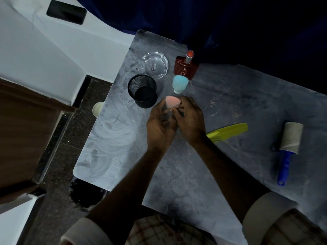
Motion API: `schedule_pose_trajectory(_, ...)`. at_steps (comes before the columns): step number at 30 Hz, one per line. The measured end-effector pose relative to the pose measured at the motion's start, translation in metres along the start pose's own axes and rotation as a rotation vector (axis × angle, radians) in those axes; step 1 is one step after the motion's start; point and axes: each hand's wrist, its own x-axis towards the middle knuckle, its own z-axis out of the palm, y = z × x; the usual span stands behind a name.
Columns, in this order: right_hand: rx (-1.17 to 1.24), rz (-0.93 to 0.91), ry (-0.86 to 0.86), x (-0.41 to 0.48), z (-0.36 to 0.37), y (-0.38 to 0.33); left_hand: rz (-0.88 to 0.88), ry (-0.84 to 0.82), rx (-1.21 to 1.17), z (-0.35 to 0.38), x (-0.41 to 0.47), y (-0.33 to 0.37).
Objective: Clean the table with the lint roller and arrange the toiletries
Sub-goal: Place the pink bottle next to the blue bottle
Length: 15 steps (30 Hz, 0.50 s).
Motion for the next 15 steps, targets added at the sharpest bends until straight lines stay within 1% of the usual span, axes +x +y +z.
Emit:
schedule_pose_trajectory(8,0.015,-0.002,0.007,-0.002,-0.001,-0.001,0.007,-0.024,0.018,-0.001,-0.001,0.001)
schedule_pose_trajectory(11,0.020,0.036,-0.013,-0.002,-0.004,0.000,0.012,-0.039,0.035,-0.003,-0.001,0.001)
schedule_pose_trajectory(13,0.010,0.053,-0.009,-0.004,-0.008,0.002,0.008,-0.029,0.008,-0.006,-0.005,0.000)
schedule_pose_trajectory(15,-0.027,0.057,0.027,-0.009,-0.016,0.007,-0.039,0.013,-0.029,-0.011,-0.014,-0.002)
